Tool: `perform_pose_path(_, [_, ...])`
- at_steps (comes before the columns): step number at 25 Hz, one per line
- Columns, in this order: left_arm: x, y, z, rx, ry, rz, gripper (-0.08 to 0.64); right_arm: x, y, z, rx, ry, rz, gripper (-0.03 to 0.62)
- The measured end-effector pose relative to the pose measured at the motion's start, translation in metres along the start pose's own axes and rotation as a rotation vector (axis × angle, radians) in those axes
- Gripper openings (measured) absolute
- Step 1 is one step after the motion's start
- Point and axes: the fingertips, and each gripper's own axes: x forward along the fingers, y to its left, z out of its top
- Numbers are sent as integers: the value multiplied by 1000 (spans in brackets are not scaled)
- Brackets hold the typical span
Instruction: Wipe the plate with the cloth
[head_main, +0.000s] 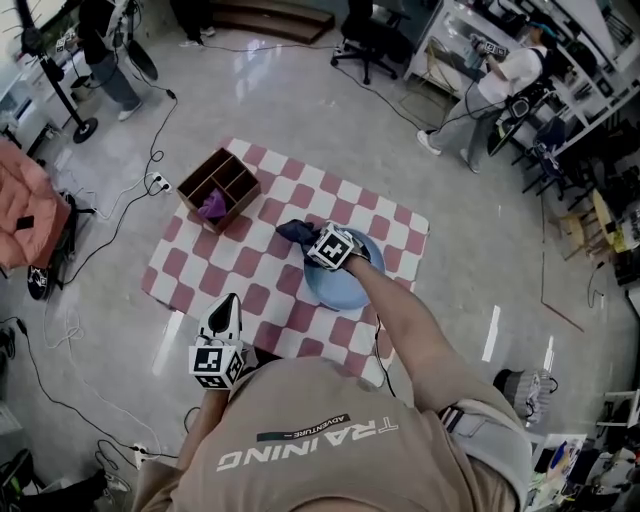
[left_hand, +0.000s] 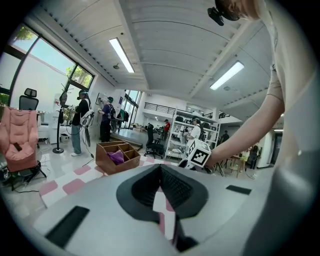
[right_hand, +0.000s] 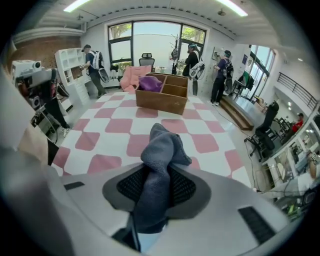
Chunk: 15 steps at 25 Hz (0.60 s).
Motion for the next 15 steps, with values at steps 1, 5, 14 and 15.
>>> perform_pose_path(1, [-1,0,0,3,1,5,14,-2,-14,-4,23,5,-28,130])
perform_pose_path(5, [-9,1,-1,-8,2,38,14,-11,-64,-48,126,84,-125,130])
perform_pose_path(14, [0,-3,-1,-33,2,38,14,-65,-112,-137,291,204,-247,130])
perform_pose_path(15, [3,-5,2,-29,-5,29,14,-70,-112,-143,307,196,-252,130])
